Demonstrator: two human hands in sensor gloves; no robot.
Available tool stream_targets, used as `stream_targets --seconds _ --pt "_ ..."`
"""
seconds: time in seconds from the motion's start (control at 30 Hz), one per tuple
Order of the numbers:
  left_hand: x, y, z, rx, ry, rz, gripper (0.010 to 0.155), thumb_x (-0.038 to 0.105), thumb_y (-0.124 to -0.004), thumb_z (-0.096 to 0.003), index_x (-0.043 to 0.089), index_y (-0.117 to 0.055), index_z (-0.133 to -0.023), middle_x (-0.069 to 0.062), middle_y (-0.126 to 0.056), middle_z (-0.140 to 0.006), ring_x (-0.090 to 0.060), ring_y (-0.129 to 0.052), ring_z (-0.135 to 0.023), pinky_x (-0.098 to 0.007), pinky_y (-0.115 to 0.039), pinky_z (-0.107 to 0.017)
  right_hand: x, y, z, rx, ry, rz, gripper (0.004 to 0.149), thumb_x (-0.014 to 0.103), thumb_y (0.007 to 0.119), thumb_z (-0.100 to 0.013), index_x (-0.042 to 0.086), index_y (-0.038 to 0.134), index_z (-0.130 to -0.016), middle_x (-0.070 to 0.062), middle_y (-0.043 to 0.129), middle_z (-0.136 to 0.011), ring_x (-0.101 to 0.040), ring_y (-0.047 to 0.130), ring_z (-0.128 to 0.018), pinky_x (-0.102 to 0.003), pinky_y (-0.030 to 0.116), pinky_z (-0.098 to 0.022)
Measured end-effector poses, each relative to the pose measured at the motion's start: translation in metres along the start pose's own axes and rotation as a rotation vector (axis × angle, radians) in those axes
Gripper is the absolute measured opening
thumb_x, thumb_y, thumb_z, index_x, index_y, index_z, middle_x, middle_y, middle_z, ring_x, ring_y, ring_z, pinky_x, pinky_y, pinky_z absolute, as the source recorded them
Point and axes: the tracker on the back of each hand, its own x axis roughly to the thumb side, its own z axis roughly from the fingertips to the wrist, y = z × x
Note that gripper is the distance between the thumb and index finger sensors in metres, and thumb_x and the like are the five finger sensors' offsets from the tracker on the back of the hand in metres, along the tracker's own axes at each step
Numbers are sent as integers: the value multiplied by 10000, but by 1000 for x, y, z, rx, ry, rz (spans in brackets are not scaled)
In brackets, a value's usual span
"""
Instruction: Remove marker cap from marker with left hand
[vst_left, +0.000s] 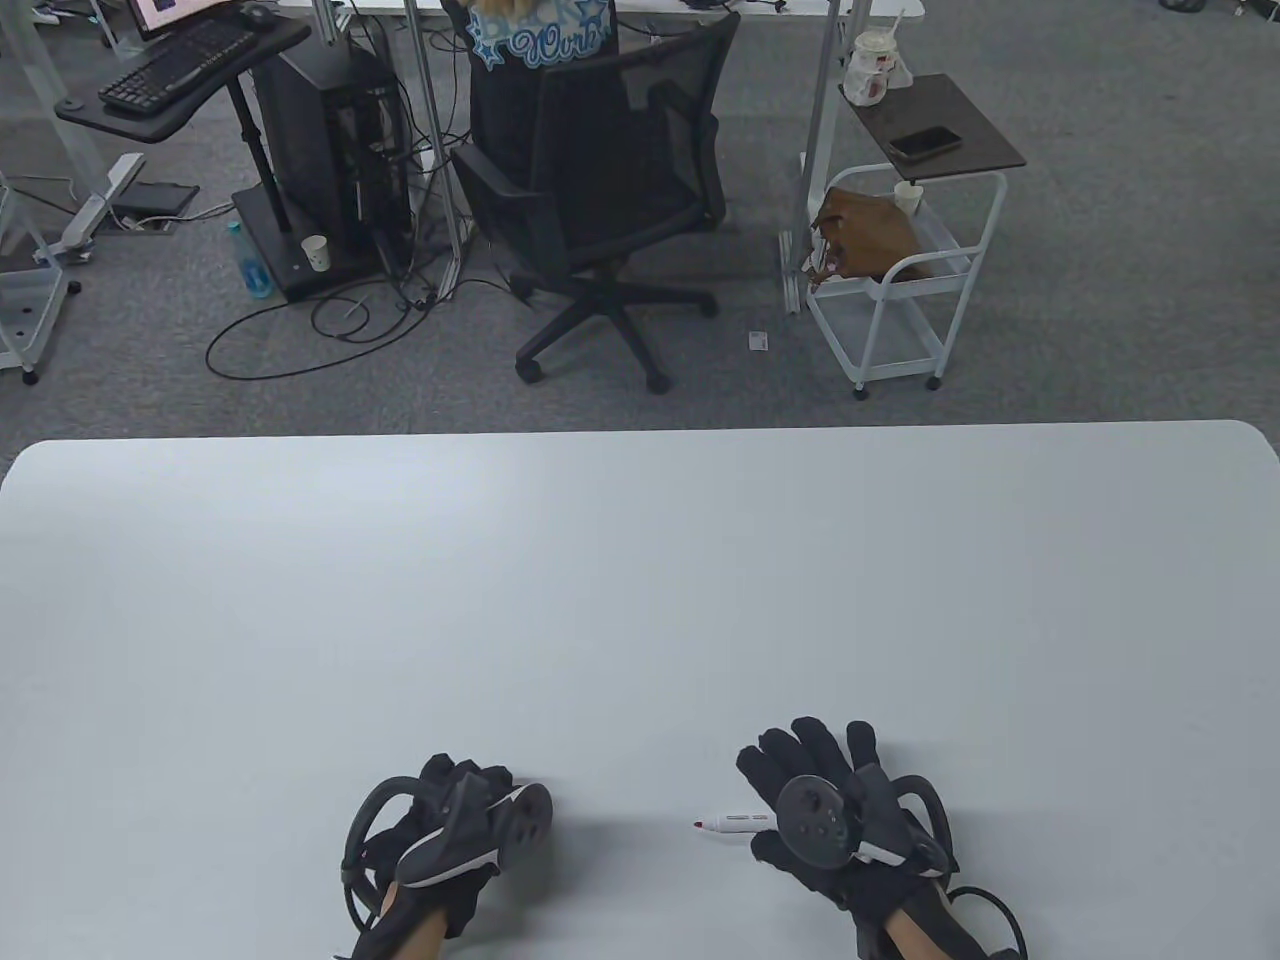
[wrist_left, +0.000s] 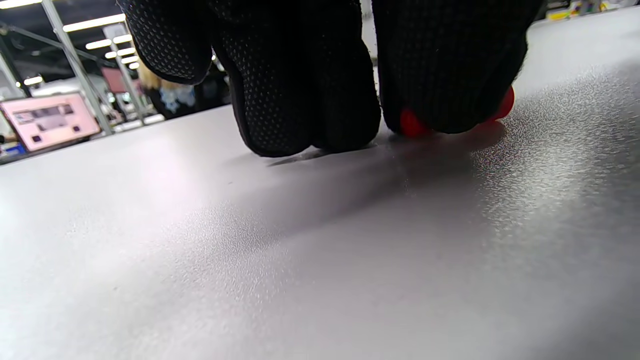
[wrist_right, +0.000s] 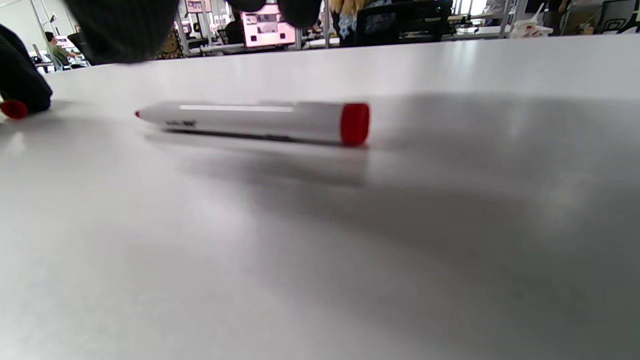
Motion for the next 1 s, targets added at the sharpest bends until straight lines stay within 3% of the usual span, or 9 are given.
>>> stream_targets --seconds 0.1,0.27,0.4,0.57,0.83,1.0 --pt "0 0 0 -25 -5 8 476 523 -811 -471 463 -743 -939 126 -884 -933 -161 -937 -880 -522 -628 -756 0 0 0 6 2 1 771 547 716 -436 340 390 -1104 -74 428 -1184 -409 336 -1119 -686 200 -736" --pt "-1 2 3 -77 -23 36 622 553 -765 -490 374 -622 -1068 73 -791 -1043 -202 -856 -975 -548 -586 -772 1 0 0 16 6 2 767 545 715 -437 339 395 -1103 -77 431 -1183 -408 340 -1118 -685 202 -737" --pt "-1 12 10 8 -55 119 742 611 -689 -506 306 -482 -1149 -9 -660 -1151 -309 -731 -1069 -589 -537 -780 -1 -1 0 11 12 -4 764 544 713 -438 340 396 -1103 -74 431 -1183 -406 339 -1119 -684 202 -737" --pt "6 21 16 71 -118 151 777 666 -571 -523 288 -401 -1180 -45 -586 -1202 -360 -648 -1124 -628 -491 -783 -3 -1 -1 6 21 -14 761 542 713 -438 340 400 -1102 -74 433 -1181 -407 340 -1118 -683 203 -739" --pt "8 30 24 177 -216 290 835 699 -510 -524 257 -300 -1201 -95 -454 -1258 -440 -532 -1161 -655 -458 -779 -5 -4 1 -20 24 -36 758 543 709 -439 341 401 -1101 -72 432 -1182 -402 340 -1120 -683 203 -740" --pt "10 38 32 256 -236 281 835 704 -509 -523 269 -295 -1202 -95 -439 -1266 -446 -514 -1169 -663 -448 -780 -7 -4 0 -18 34 -38 756 543 707 -440 341 401 -1101 -72 432 -1182 -402 341 -1119 -682 204 -740"
